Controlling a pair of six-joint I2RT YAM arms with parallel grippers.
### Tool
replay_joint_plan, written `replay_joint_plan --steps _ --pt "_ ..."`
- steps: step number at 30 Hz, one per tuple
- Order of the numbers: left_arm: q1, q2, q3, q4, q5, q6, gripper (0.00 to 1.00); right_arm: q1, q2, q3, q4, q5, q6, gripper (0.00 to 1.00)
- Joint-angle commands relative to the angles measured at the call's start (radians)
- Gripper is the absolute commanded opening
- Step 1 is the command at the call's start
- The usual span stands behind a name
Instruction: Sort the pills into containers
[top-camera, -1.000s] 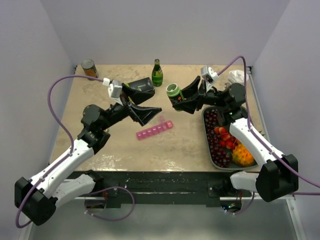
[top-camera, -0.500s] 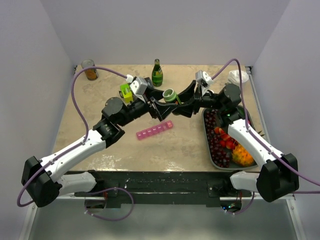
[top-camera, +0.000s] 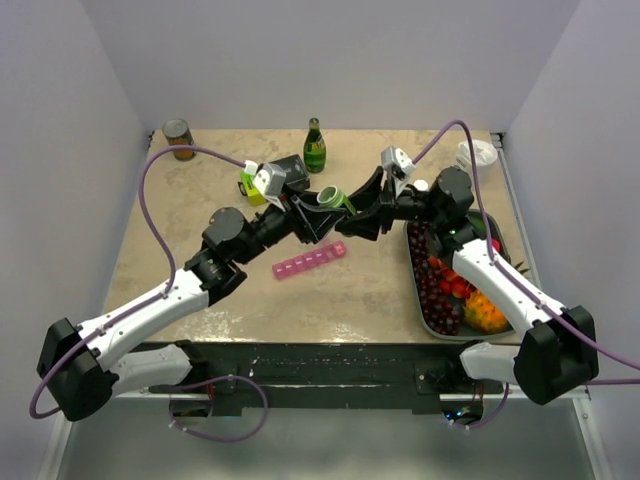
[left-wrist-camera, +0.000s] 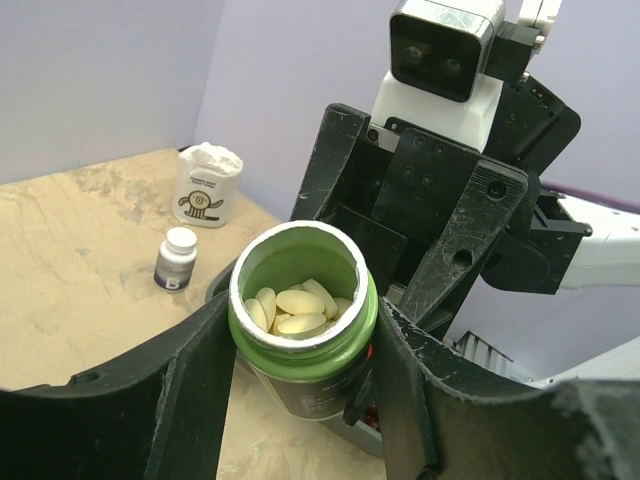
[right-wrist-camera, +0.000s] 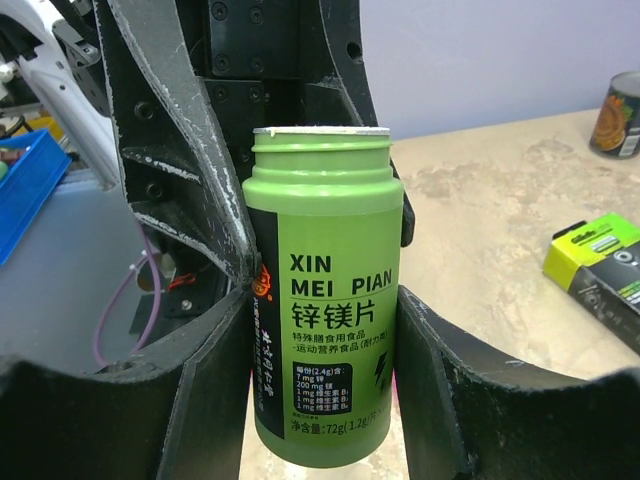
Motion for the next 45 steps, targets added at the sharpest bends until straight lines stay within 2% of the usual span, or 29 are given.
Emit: replay_joint_plan --steps 1,10,12,14,15,16,18,19,22,25,27,29,30,33,35,36,39,45 --pt "0.008 -0.093 -0.082 0.125 -0.11 -0.063 0.16 -0.012 -0.012 0.041 -0.052 0.089 -0.063 0.0" --pt "0.008 -0.134 -0.222 0.287 -0.167 -0.172 0.11 -0.012 0.0 0.039 -0.059 0.125 -0.059 0.0" --pt "0.008 -0.128 -0.225 0.301 -0.16 -0.175 0.11 -0.012 0.002 0.038 -0.059 0.123 -0.059 0.0" --pt "0.008 -0.12 -0.208 0.297 -0.143 -0.168 0.16 -0.012 0.003 0.035 -0.058 0.122 -0.06 0.0" --pt "0.008 -0.113 -0.202 0.292 -0.13 -0.166 0.2 -0.012 0.003 0.035 -0.056 0.122 -0.062 0.0" --pt "0.008 -0.113 -0.194 0.289 -0.114 -0.158 0.37 -0.014 0.003 0.033 -0.059 0.12 -0.065 0.0" --pt "0.008 -0.119 -0.187 0.28 -0.104 -0.149 0.56 -0.012 0.002 0.033 -0.07 0.119 -0.077 0.0" --pt "0.008 -0.123 -0.178 0.255 -0.103 -0.137 0.71 -0.012 0.002 0.033 -0.075 0.119 -0.085 0.0" --pt "0.008 -0.157 -0.161 0.188 -0.095 -0.084 0.89 -0.014 0.002 0.038 -0.108 0.12 -0.118 0.0" --pt "0.01 -0.22 -0.15 0.066 -0.103 0.021 0.97 -0.014 0.0 0.044 -0.173 0.126 -0.186 0.0" --pt "0.01 -0.278 -0.139 -0.072 -0.121 0.097 0.99 -0.017 0.0 0.047 -0.24 0.131 -0.261 0.0" --pt "0.01 -0.313 -0.125 -0.195 -0.149 0.238 0.99 -0.02 0.0 0.047 -0.329 0.137 -0.369 0.0" --pt "0.008 -0.343 -0.116 -0.314 -0.188 0.28 0.99 -0.022 0.002 0.047 -0.358 0.138 -0.408 0.0" --pt "0.01 -0.387 -0.139 -0.473 -0.352 0.467 1.0 -0.023 0.019 0.029 -0.475 0.143 -0.571 0.0" --pt "0.011 -0.403 -0.171 -0.492 -0.444 0.515 1.0 -0.023 0.031 0.019 -0.538 0.143 -0.699 0.0" --pt "0.011 -0.403 -0.208 -0.524 -0.533 0.541 1.0 -0.025 0.048 0.018 -0.57 0.16 -0.741 0.0" --pt "0.011 -0.355 -0.253 -0.519 -0.653 0.56 1.0 -0.023 0.083 0.031 -0.651 0.191 -0.893 0.0" --pt "0.017 -0.234 -0.191 -0.611 -0.748 0.561 1.0 -0.022 0.203 0.067 -0.77 0.287 -1.106 0.0"
